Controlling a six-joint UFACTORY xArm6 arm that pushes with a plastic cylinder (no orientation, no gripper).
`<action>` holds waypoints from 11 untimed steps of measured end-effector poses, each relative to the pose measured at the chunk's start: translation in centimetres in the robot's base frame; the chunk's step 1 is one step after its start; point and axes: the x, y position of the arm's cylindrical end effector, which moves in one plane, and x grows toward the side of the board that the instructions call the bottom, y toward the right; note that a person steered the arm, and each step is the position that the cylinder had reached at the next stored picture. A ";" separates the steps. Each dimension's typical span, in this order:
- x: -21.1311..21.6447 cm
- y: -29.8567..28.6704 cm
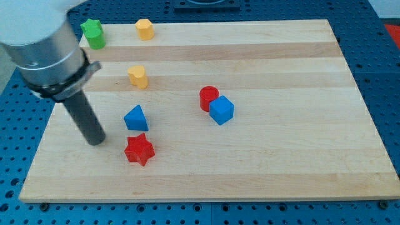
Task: Push the red star towards the bottom center of the board
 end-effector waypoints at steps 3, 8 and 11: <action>0.0 -5.2; 3.2 -3.6; 1.1 10.6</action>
